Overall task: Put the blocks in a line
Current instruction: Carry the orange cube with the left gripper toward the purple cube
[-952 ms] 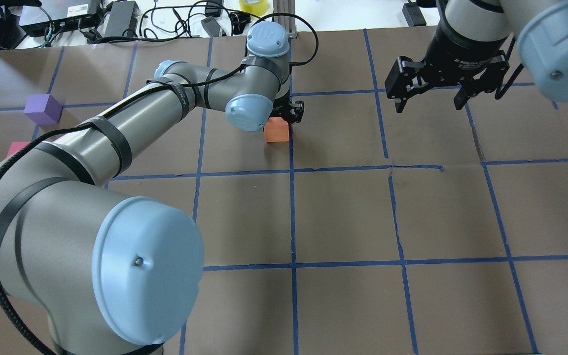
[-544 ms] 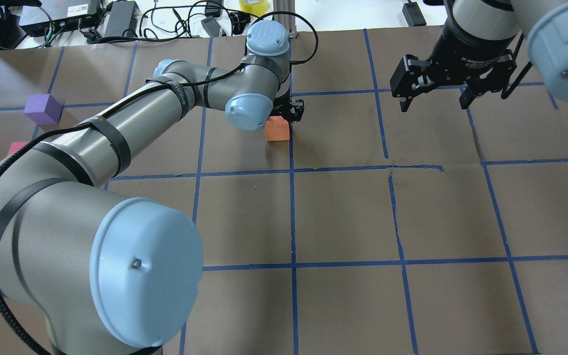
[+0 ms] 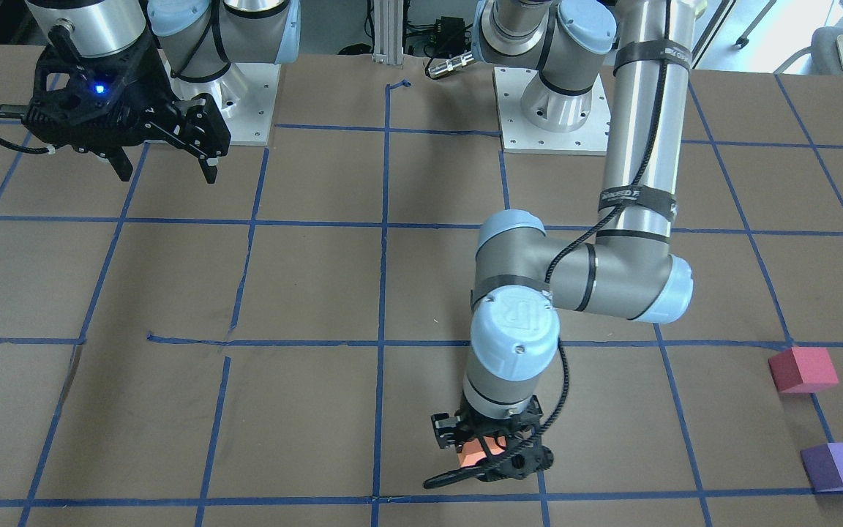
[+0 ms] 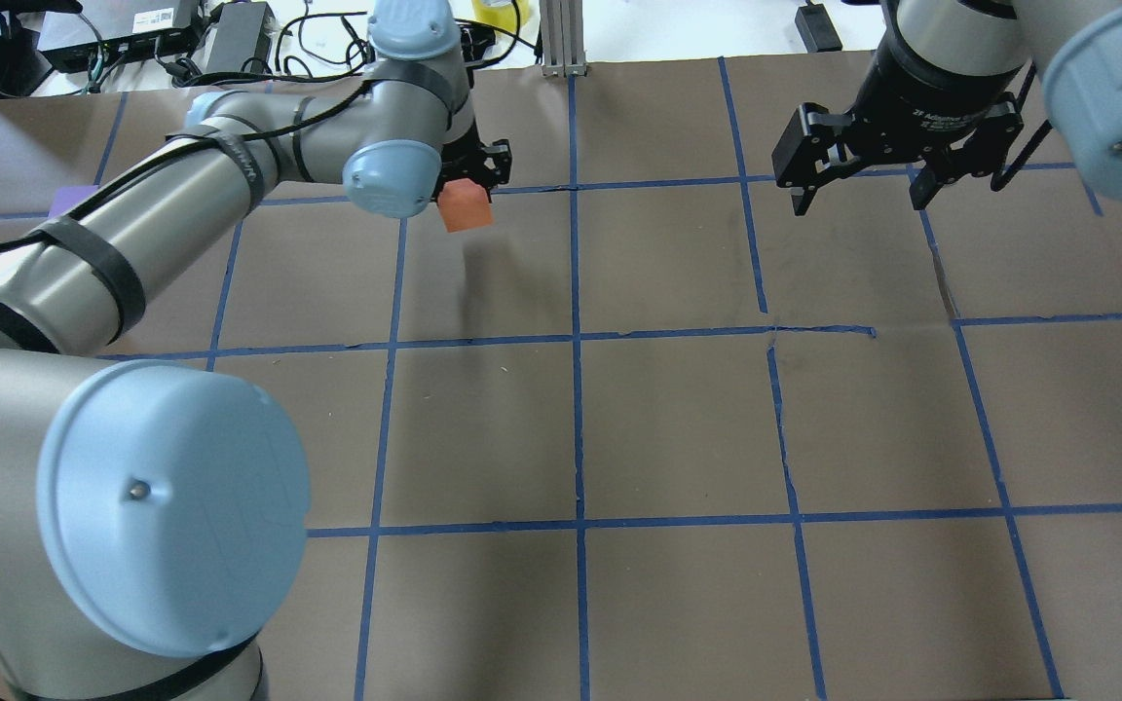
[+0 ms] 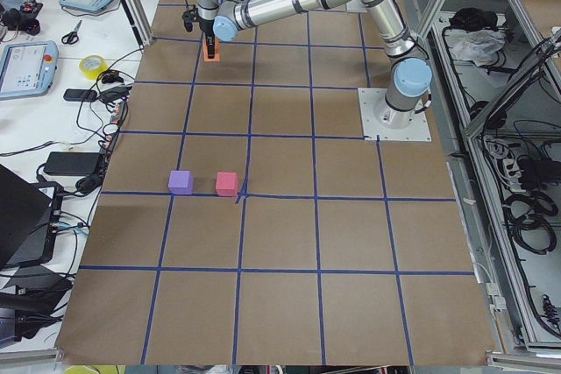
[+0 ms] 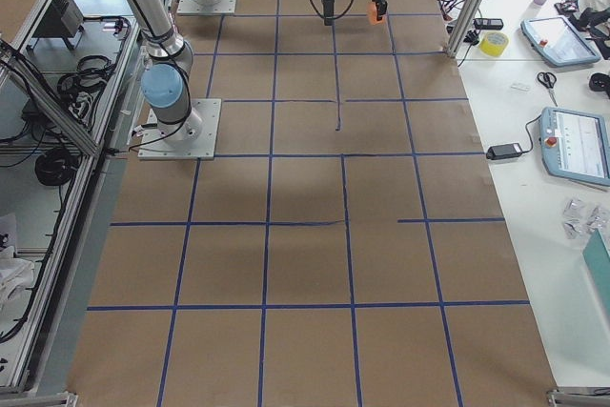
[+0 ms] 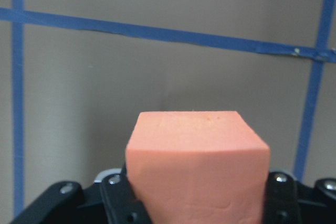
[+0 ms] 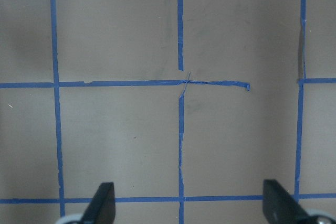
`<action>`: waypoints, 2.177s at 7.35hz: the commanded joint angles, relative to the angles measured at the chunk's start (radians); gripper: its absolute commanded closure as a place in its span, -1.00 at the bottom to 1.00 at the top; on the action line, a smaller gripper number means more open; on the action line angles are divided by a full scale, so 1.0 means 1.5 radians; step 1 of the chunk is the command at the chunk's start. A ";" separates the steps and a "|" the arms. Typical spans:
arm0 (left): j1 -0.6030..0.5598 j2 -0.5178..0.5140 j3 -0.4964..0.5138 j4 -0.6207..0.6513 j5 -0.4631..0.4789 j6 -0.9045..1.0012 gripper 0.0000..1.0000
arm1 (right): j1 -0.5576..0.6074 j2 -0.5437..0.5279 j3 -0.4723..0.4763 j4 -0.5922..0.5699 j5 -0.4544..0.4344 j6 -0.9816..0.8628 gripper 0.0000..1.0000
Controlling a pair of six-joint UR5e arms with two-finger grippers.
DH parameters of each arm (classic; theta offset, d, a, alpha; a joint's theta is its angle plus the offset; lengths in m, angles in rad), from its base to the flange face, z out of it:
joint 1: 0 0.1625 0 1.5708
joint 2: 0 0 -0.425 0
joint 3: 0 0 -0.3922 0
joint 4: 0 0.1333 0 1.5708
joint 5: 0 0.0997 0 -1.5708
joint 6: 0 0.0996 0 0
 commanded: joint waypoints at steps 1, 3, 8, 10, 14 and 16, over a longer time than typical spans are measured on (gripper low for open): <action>0.100 0.050 -0.042 0.006 0.003 0.079 1.00 | 0.000 0.000 0.000 -0.002 0.000 0.001 -1.00; 0.197 0.080 -0.059 -0.006 0.000 0.158 1.00 | -0.001 0.000 0.000 0.000 -0.002 0.000 -1.00; 0.448 0.050 -0.022 0.007 -0.069 0.545 1.00 | -0.001 0.001 0.000 0.001 -0.002 0.000 -1.00; 0.455 0.007 0.041 -0.032 -0.085 0.544 1.00 | -0.001 0.001 0.000 0.001 -0.002 0.000 -1.00; 0.487 -0.036 0.069 -0.071 -0.075 0.581 1.00 | -0.001 0.001 0.000 0.001 -0.002 0.000 -1.00; 0.487 -0.041 0.067 -0.072 -0.068 0.532 1.00 | -0.001 0.001 0.000 0.001 -0.002 0.000 -1.00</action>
